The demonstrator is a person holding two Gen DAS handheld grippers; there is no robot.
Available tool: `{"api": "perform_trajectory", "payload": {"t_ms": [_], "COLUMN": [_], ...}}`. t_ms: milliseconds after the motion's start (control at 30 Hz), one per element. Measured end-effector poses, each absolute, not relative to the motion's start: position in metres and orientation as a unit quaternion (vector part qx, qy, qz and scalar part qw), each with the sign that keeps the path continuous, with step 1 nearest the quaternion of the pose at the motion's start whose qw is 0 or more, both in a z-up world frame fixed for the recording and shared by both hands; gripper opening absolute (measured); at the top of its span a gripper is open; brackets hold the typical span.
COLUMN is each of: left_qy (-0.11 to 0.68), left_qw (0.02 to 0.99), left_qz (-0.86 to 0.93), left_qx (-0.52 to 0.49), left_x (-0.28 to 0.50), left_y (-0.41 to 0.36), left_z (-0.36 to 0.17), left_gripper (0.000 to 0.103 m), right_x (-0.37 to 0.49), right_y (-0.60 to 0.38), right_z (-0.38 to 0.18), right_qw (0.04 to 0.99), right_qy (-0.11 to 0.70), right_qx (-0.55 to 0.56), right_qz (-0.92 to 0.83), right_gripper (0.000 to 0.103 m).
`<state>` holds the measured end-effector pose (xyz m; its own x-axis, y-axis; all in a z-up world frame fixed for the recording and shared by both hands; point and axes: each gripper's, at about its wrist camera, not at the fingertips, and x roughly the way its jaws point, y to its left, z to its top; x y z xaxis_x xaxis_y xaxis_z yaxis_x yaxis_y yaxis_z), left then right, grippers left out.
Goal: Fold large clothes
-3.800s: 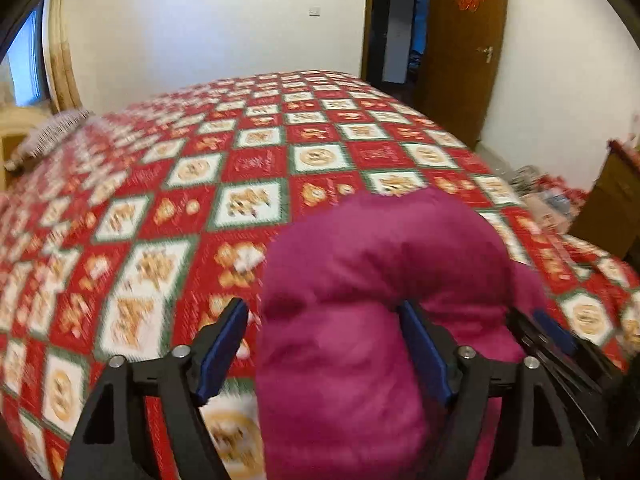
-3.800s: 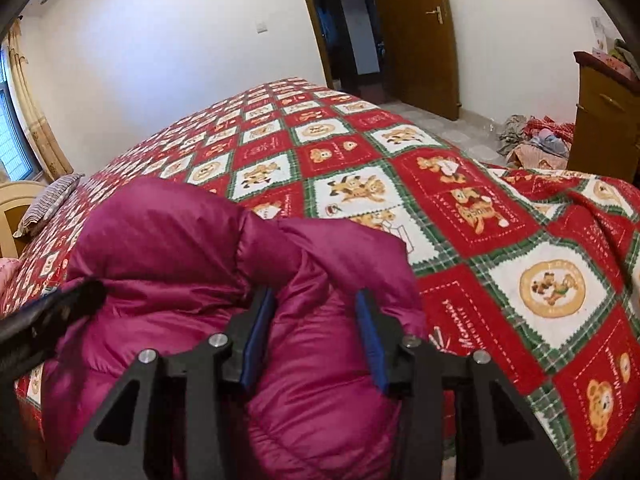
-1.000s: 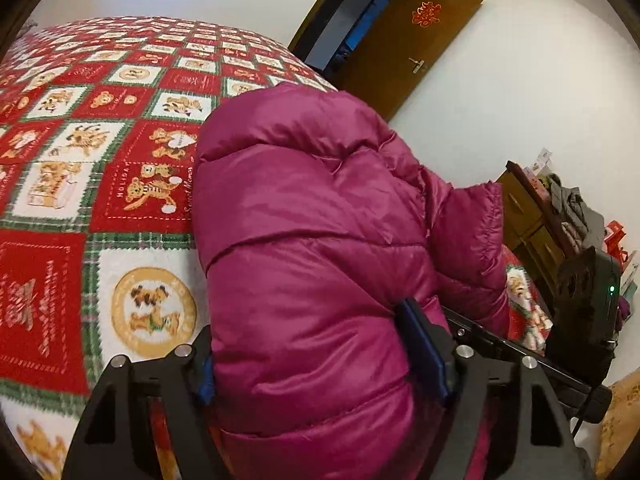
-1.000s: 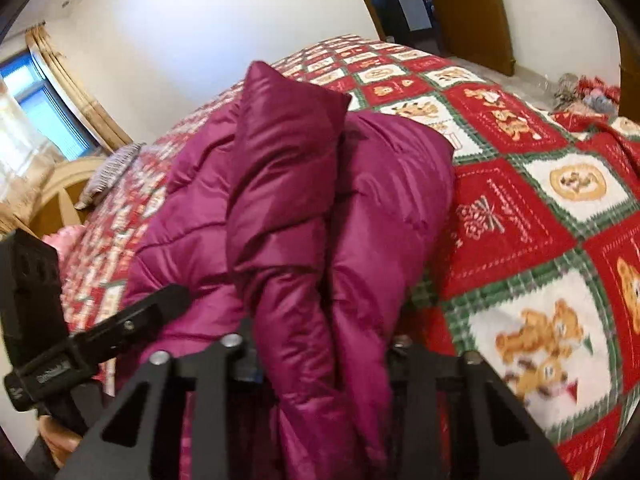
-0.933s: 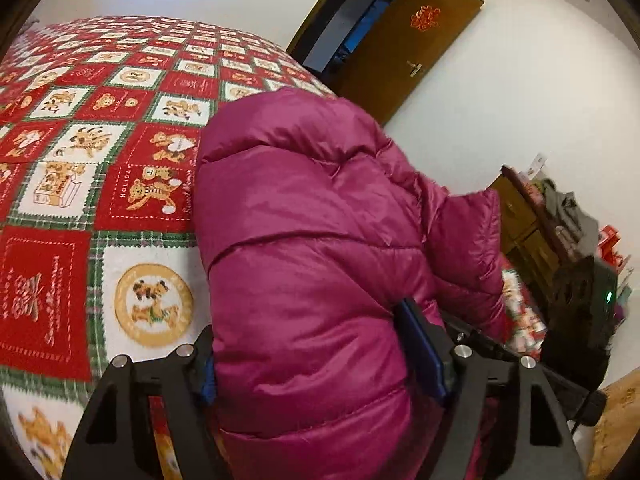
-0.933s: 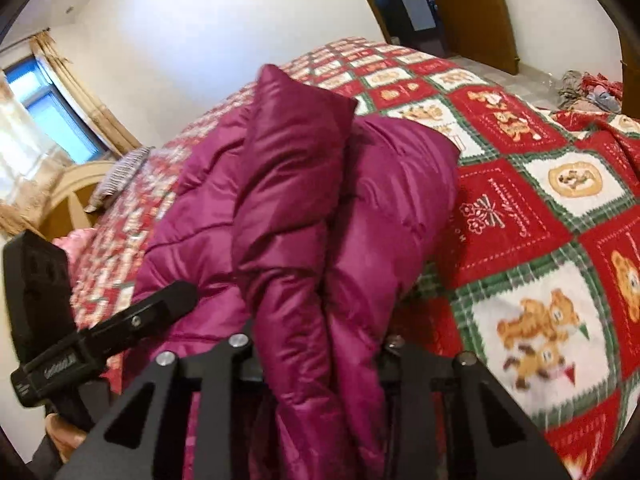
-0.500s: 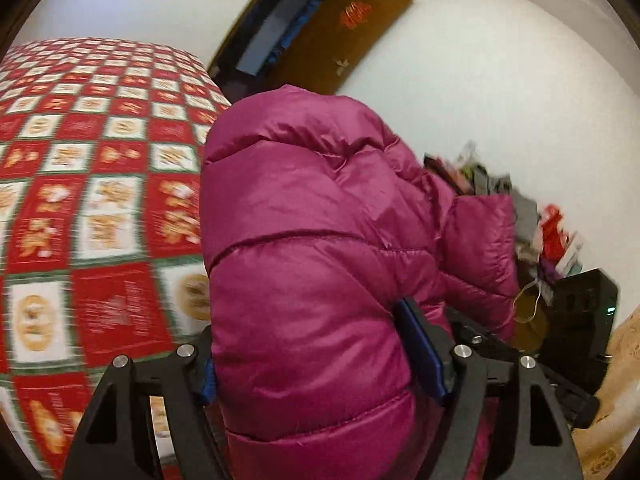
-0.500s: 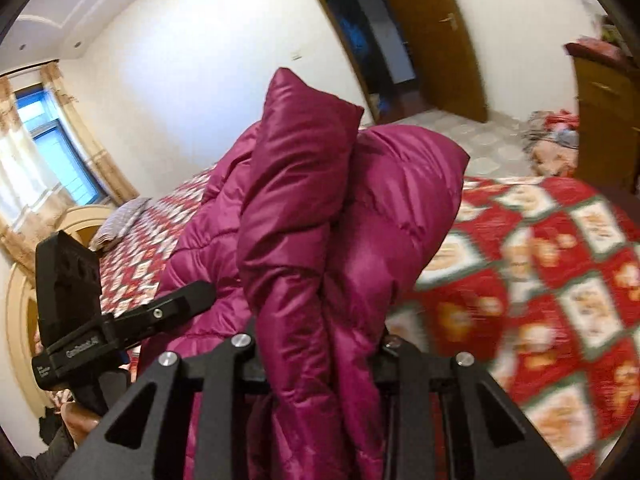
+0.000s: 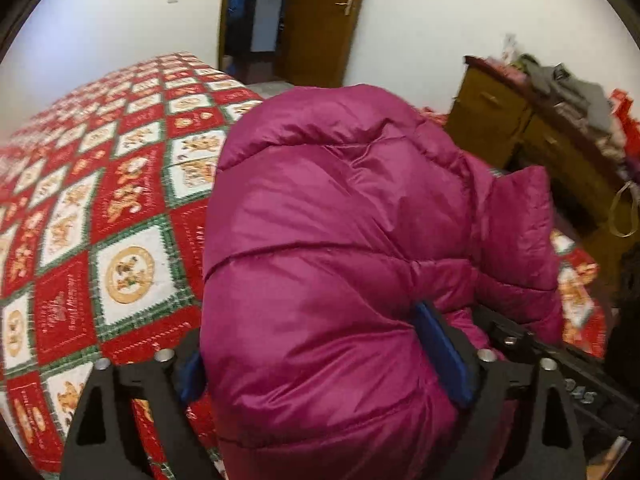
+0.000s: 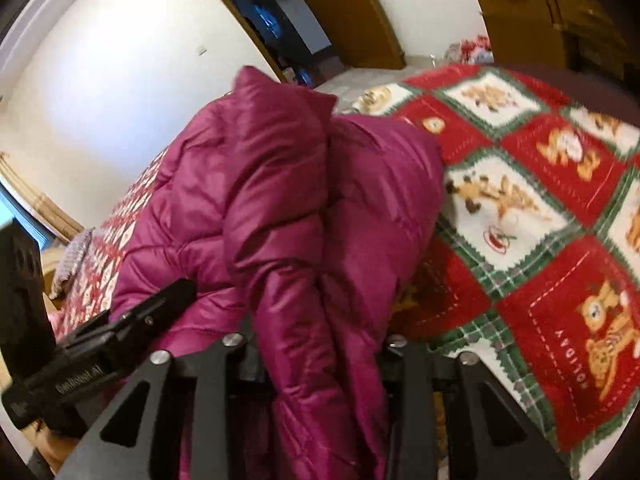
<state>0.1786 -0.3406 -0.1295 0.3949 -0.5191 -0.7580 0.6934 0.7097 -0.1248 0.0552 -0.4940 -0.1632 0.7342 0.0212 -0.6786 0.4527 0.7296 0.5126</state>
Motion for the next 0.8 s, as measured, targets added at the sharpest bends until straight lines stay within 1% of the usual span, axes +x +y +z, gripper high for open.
{"api": "perform_trajectory", "payload": {"t_ms": [33, 67, 100, 167, 267, 300, 367, 433, 500, 567, 667, 800], "left_qy": [0.4, 0.392, 0.385, 0.366, 0.354, 0.354, 0.355, 0.357, 0.359, 0.36, 0.359, 0.352], "left_qw": [0.835, 0.84, 0.843, 0.851, 0.858, 0.858, 0.858, 0.857, 0.856, 0.855, 0.855, 0.856], "left_qz": [-0.358, -0.354, -0.35, -0.344, -0.335, -0.334, -0.334, -0.335, -0.335, -0.336, -0.338, -0.34], "left_qx": [0.117, 0.125, 0.133, 0.152, 0.163, 0.163, 0.161, 0.16, 0.16, 0.161, 0.159, 0.165], "left_x": [0.176, 0.171, 0.169, 0.163, 0.163, 0.163, 0.165, 0.164, 0.163, 0.164, 0.162, 0.159], "left_y": [-0.341, -0.343, -0.345, -0.346, -0.352, -0.352, -0.35, -0.351, -0.351, -0.351, -0.352, -0.355], "left_z": [-0.13, -0.132, -0.132, -0.132, -0.132, -0.132, -0.133, -0.133, -0.132, -0.132, -0.132, -0.133], "left_gripper": [0.101, 0.102, 0.102, 0.102, 0.102, 0.102, 0.102, 0.102, 0.102, 0.102, 0.102, 0.102], "right_x": [0.054, 0.049, 0.045, 0.031, 0.016, 0.015, 0.026, 0.044, 0.067, 0.088, 0.097, 0.093], "right_y": [-0.496, -0.499, -0.5, -0.497, -0.488, -0.483, -0.48, -0.479, -0.486, -0.49, -0.503, -0.513], "right_z": [-0.163, -0.164, -0.161, -0.144, -0.105, -0.086, -0.067, -0.063, -0.072, -0.094, -0.13, -0.143], "right_qw": [0.863, 0.861, 0.86, 0.867, 0.891, 0.902, 0.911, 0.914, 0.911, 0.9, 0.883, 0.874], "right_qy": [0.342, 0.343, 0.342, 0.328, 0.29, 0.272, 0.265, 0.269, 0.286, 0.317, 0.352, 0.353], "right_qx": [0.35, 0.353, 0.354, 0.34, 0.275, 0.247, 0.224, 0.217, 0.212, 0.213, 0.224, 0.256], "right_qz": [-0.126, -0.13, -0.136, -0.158, -0.214, -0.227, -0.223, -0.214, -0.209, -0.212, -0.216, -0.214], "right_gripper": [0.047, 0.054, 0.056, 0.056, 0.056, 0.056, 0.055, 0.05, 0.037, 0.032, 0.032, 0.03]}}
